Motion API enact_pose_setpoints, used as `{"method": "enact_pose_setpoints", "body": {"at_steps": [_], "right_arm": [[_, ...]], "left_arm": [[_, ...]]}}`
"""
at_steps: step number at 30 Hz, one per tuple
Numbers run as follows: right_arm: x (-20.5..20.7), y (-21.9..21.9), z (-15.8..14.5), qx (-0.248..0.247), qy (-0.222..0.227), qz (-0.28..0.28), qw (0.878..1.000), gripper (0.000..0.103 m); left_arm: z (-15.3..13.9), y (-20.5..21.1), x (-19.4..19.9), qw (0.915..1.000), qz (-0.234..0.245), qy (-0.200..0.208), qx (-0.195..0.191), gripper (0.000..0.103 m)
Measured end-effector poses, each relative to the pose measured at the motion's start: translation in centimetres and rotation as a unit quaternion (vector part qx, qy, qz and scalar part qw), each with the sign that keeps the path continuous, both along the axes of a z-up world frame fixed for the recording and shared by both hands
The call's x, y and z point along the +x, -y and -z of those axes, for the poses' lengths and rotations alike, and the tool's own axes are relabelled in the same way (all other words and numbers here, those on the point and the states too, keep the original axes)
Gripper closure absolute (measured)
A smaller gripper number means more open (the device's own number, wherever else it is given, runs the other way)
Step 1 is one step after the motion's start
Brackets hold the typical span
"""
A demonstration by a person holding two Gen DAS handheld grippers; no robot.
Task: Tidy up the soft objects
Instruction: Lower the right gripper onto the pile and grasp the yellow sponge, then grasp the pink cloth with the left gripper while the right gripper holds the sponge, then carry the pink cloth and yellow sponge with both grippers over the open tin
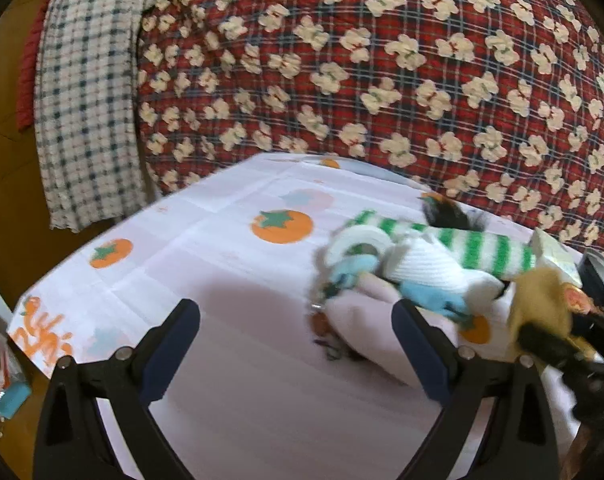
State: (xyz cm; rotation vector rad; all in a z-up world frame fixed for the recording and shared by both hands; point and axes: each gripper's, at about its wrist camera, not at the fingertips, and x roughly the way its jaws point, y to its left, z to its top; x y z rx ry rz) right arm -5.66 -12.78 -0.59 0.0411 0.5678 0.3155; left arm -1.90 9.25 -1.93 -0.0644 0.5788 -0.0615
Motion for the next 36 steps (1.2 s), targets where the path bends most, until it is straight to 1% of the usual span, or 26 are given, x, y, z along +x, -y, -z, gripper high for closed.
{"method": "enact_pose_setpoints", "body": {"at_steps": [1, 2, 5, 6, 7, 10, 11, 13, 14, 15, 16, 18, 21, 25, 28, 31, 33, 36], "right_arm": [[-1.0, 0.7, -0.7, 0.001, 0.030, 0.012, 0.999, 0.038], [-1.5, 1.1, -1.2, -0.001, 0.049, 0.024, 0.999, 0.038], [-2.3, 2.2, -2.0, -0.016, 0.088, 0.073, 0.993, 0.037], [-2.4, 2.4, -2.0, -0.017, 0.090, 0.083, 0.992, 0.037], [-2.3, 2.8, -2.2, -0.013, 0.089, 0.088, 0.992, 0.037], [-2.3, 3.3, -2.3, -0.003, 0.090, 0.096, 0.991, 0.036], [-2.3, 3.3, -2.4, -0.006, 0.091, 0.097, 0.991, 0.036], [-2.4, 3.3, -2.4, -0.013, 0.095, 0.102, 0.990, 0.036], [-2.3, 3.2, -2.4, -0.017, 0.096, 0.101, 0.990, 0.036], [-2.4, 3.1, -2.4, -0.021, 0.100, 0.102, 0.990, 0.036], [-2.6, 3.1, -2.3, -0.022, 0.103, 0.103, 0.989, 0.036], [-2.7, 3.0, -2.3, -0.026, 0.108, 0.105, 0.988, 0.036], [-2.9, 3.1, -2.4, -0.029, 0.112, 0.112, 0.987, 0.036], [-3.0, 3.7, -2.5, -0.019, 0.115, 0.122, 0.986, 0.036], [-3.1, 4.1, -2.7, -0.011, 0.119, 0.131, 0.984, 0.036], [-3.4, 4.5, -2.9, -0.006, 0.127, 0.139, 0.982, 0.036], [-3.7, 4.7, -3.1, -0.001, 0.136, 0.143, 0.980, 0.036], [-4.2, 4.8, -3.4, 0.002, 0.152, 0.147, 0.977, 0.036]], "left_arm": [[0.1, 0.3, 0.0, 0.9999, 0.006, -0.005, -0.006, 0.007], [0.2, 0.8, 0.2, 0.9997, 0.015, -0.013, -0.017, 0.012], [0.9, 2.4, 0.8, 0.9967, 0.043, -0.045, -0.052, 0.015], [1.2, 3.0, 1.1, 0.9951, 0.049, -0.058, -0.063, 0.023], [1.5, 3.5, 1.5, 0.9937, 0.053, -0.068, -0.072, 0.026], [2.5, 4.9, 2.5, 0.9914, 0.045, -0.094, -0.079, 0.032], [2.8, 5.2, 3.0, 0.9891, 0.045, -0.113, -0.082, 0.034], [3.5, 5.2, 3.7, 0.9844, 0.041, -0.138, -0.101, 0.042], [3.7, 4.9, 3.7, 0.9834, 0.037, -0.141, -0.109, 0.054], [3.7, 4.6, 3.6, 0.9831, 0.034, -0.136, -0.118, 0.065], [3.7, 4.2, 3.4, 0.9824, 0.031, -0.134, -0.126, 0.067], [3.7, 3.5, 3.3, 0.9815, 0.037, -0.134, -0.131, 0.077], [3.4, 2.6, 2.8, 0.9839, 0.054, -0.124, -0.117, 0.089], [2.2, 1.4, 1.9, 0.9842, 0.078, -0.106, -0.119, 0.089], [0.8, 0.8, 0.5, 0.9871, 0.098, -0.073, -0.104, 0.089], [-0.4, 0.0, -0.5, 0.9877, 0.111, -0.042, -0.102, 0.089], [-1.2, -0.7, -1.1, 0.9884, 0.111, -0.020, -0.102, 0.089], [-2.2, -1.8, -1.6, 0.9905, 0.089, 0.005, -0.105, 0.089]]}}
